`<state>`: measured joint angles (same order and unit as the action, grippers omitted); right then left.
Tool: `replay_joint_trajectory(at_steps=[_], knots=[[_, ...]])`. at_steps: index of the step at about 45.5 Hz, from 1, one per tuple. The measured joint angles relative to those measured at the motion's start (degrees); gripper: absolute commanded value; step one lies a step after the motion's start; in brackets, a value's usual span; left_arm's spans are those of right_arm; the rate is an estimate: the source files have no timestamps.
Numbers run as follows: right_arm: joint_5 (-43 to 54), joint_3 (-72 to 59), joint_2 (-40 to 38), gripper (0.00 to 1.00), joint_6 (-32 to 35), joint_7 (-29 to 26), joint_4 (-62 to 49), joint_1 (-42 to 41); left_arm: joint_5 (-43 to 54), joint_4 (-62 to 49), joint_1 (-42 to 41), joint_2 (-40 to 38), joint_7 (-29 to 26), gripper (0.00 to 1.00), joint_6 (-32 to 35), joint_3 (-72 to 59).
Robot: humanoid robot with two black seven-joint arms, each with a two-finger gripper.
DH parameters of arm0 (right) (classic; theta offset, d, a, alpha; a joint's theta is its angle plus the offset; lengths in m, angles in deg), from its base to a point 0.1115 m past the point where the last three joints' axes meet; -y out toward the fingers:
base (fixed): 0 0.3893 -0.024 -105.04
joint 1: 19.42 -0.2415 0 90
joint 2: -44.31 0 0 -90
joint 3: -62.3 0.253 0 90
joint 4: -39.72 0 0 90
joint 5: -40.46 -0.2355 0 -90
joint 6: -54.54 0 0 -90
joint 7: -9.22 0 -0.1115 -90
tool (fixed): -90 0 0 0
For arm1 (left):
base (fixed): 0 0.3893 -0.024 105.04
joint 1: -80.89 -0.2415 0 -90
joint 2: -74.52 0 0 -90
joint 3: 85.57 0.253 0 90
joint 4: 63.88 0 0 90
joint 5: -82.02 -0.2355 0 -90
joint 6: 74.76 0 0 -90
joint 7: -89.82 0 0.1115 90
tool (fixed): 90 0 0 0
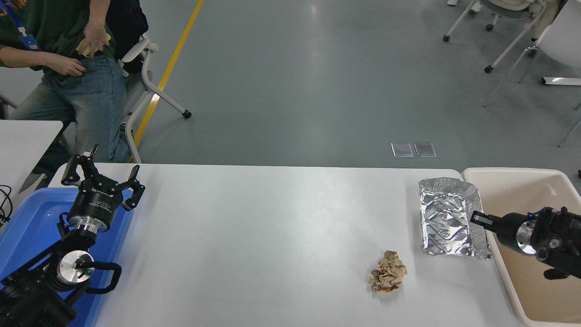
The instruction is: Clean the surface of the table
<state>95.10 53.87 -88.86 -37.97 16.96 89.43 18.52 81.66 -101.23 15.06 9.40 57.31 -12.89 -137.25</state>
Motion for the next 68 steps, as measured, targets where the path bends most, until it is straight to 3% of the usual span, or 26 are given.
replay_joint_trajectory(at_steps=[19, 34, 68], knots=[[0.34, 0.0, -12.51, 0.0, 5.14, 0.48, 14.64, -9.13, 0.01, 0.0, 0.0, 0.0, -0.01, 0.99, 0.0, 0.0], [1.3, 0.06, -20.27, 0.0, 9.31, 0.76, 19.79, -13.02, 0.0, 0.0, 0.0, 0.0, 0.0, 0.99, 0.0, 0.0], [2.63, -0.15, -25.08, 0.0, 12.6, 6.06, 10.73, -12.61, 0.01, 0.0, 0.0, 0.0, 0.0, 0.99, 0.0, 0.0]])
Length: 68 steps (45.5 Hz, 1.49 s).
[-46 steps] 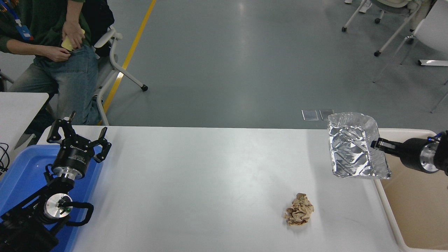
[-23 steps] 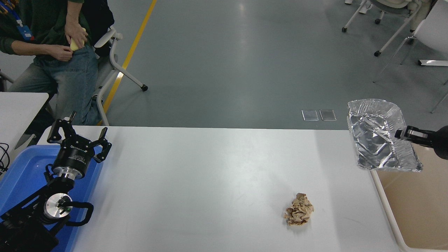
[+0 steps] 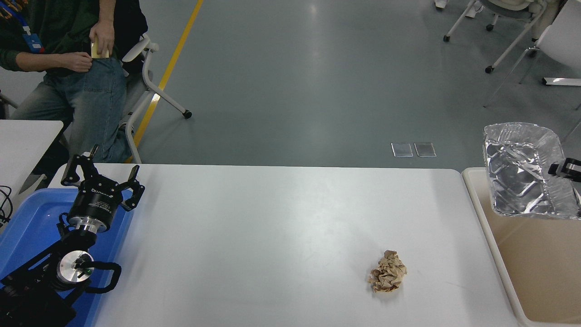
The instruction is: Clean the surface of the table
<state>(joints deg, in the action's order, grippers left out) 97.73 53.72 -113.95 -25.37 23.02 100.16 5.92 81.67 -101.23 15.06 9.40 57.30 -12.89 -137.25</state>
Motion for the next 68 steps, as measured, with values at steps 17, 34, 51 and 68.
replay_joint_trajectory(at_steps=[17, 34, 51, 68], knots=[[-0.33, 0.07, 3.55, 0.0, 0.69, 7.21, -17.05, 8.28, -0.01, -0.01, 0.0, 0.0, 0.0, 0.99, 0.0, 0.0], [-2.9, 0.2, 16.83, 0.0, 0.65, 10.36, -40.68, 17.19, 0.0, 0.0, 0.0, 0.0, 0.0, 0.99, 0.0, 0.0], [-7.36, 0.06, 30.72, 0.0, -1.67, 9.63, -58.79, 23.54, 0.0, 0.0, 0.0, 0.0, 0.0, 0.99, 0.0, 0.0], [-9.89, -0.83, 36.93, 0.0, -8.35, 6.06, -63.33, 27.38, 0.0, 0.0, 0.0, 0.0, 0.0, 0.99, 0.0, 0.0]])
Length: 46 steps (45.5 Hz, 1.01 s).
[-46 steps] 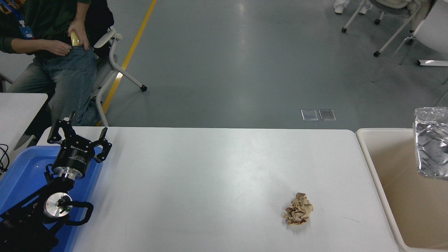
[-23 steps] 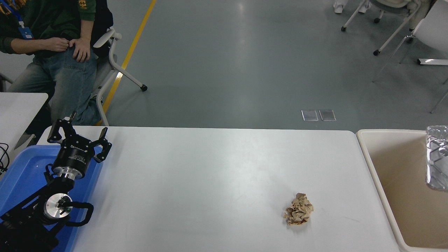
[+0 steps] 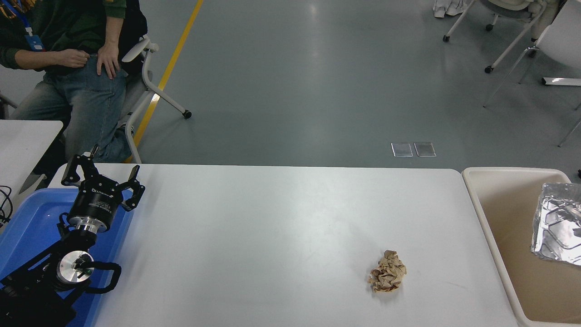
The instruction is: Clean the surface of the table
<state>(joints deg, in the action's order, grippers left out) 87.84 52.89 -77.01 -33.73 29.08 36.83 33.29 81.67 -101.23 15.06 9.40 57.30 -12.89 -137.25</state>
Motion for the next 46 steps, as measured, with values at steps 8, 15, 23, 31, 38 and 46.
replay_joint_trajectory(at_steps=[8, 15, 23, 31, 38, 46], knots=[[-0.25, -0.13, 1.41, 0.0, -2.78, -1.37, -0.47, 1.09, 0.0, 0.0, 0.0, 0.0, 0.0, 0.99, 0.0, 0.0], [-0.35, -0.15, 1.97, 0.0, -4.0, -2.07, -0.69, 1.54, 0.0, 0.0, 0.0, 0.0, 0.0, 0.99, 0.0, 0.0], [-0.4, -0.19, 2.3, 0.0, -4.88, -2.45, -0.82, 1.82, 0.0, 0.0, 0.0, 0.0, 0.0, 0.99, 0.0, 0.0], [-0.46, -0.11, 2.5, 0.48, -5.45, -2.66, -0.85, 1.94, 0.0, 0.0, 0.0, 0.0, 0.0, 0.99, 0.0, 0.0], [-0.52, -0.03, 2.59, 0.76, -5.67, -3.07, -0.88, 1.99, 0.0, 0.0, 0.0, 0.0, 0.0, 0.99, 0.0, 0.0], [-1.67, -0.07, 2.63, 0.99, -5.81, -3.33, -0.88, 2.02, 0.0, 0.0, 0.0, 0.0, 0.0, 0.99, 0.0, 0.0]])
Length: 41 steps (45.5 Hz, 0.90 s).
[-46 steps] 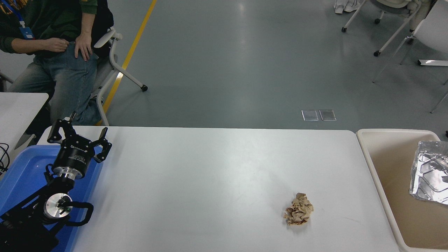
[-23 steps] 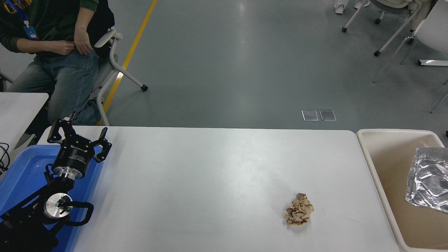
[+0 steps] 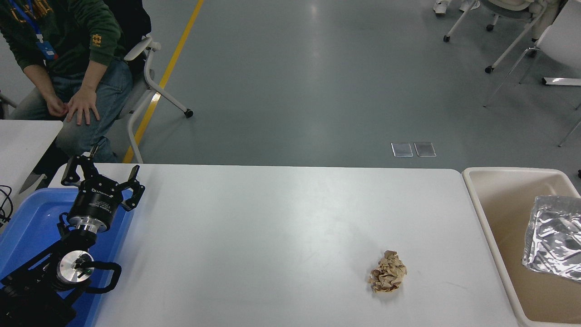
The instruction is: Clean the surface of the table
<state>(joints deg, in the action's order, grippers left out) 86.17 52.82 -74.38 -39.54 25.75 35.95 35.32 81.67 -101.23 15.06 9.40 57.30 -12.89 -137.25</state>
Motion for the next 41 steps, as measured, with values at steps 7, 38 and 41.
replay_joint_trajectory(at_steps=[7, 38, 41], knots=[[-1.06, -0.06, -0.04, 0.99, -0.02, -0.1, -0.01, 0.01, 0.0, 0.0, 0.0, 0.0, 0.0, 0.99, 0.0, 0.0], [-7.52, 0.1, -1.07, 0.99, 0.63, -0.14, -0.08, 0.08, 0.0, 0.0, 0.0, 0.0, 0.0, 0.99, 0.0, 0.0], [-8.59, 0.08, -1.18, 0.99, 0.74, -0.12, -0.08, -0.05, 0.0, 0.0, 0.0, 0.0, 0.0, 0.99, 0.0, 0.0]])
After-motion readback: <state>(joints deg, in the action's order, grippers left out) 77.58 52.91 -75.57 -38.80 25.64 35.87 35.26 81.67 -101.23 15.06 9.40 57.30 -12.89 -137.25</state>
